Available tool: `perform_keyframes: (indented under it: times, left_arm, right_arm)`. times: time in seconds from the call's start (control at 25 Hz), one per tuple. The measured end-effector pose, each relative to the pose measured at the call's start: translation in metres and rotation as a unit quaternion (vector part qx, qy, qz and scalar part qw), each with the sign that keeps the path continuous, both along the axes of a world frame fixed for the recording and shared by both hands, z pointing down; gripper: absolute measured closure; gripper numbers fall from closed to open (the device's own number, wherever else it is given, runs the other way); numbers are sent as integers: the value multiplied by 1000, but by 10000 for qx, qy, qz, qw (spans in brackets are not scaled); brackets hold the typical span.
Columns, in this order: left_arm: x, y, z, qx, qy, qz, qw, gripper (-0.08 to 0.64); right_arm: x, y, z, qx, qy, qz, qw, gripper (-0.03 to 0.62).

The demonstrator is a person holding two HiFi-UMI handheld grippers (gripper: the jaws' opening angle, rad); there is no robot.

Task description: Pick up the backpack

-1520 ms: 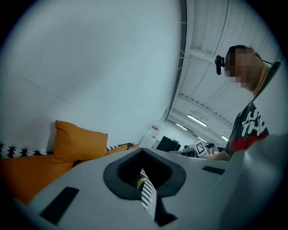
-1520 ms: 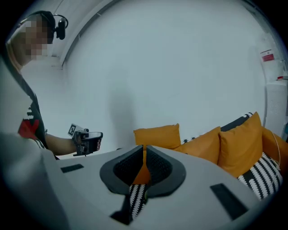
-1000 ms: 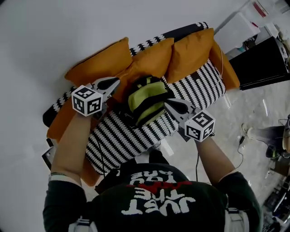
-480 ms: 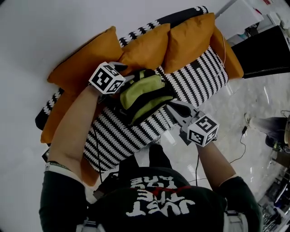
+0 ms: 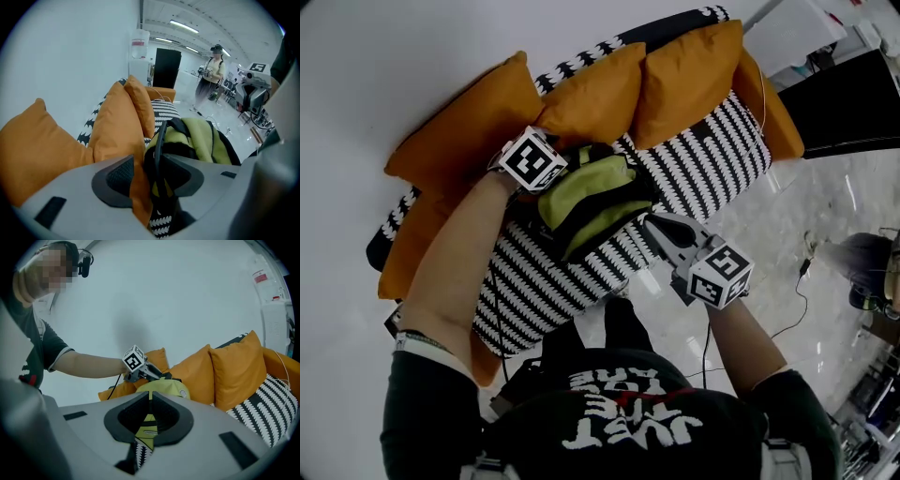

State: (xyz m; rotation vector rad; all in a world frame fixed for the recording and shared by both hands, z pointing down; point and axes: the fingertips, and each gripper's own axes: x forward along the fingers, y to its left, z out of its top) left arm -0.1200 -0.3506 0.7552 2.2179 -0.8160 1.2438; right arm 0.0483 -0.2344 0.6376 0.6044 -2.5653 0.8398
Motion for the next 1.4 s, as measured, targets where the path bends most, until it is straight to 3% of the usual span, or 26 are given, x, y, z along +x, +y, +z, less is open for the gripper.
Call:
perform_keyframes:
  times: [0.24,0.4,0.52,0.64,0.76,0.88,1.08,1.4]
  left_arm:
    - [3,-9,17,-36,-554,-71,9984,383]
    - [7,-5,36,-274,-959,-61,9950,458]
    - [7,-5,46,-364,-1015,-241,9939,541]
    - [5,-14,36,-70,-764,-555,9955,551]
    - [2,-16,14,355,-252,-1048,9935,551]
    - [2,-16,-18,990,160,-1443,9844,551]
    - [6,-3,-61,2024,192,-1687,9645,551]
    - [29,21,-122,2337,991,-1953,9473,552]
  right_arm:
    - [10,2,5,-74,23,87,9999,565]
    - [14,7,10,-160,15,116,9998,565]
    - [17,10,13,-203,13,134,9997,565]
    - [21,11,13,-208,23,150,9997,565]
    - [25,10,11,-195,34,178,9996,565]
    - [27,8,5,-158,27,205,9997,565]
    - [21,8,-14,-26,-16,202,9998,565]
    - [26,1,-61,329,-126,279,9990,565]
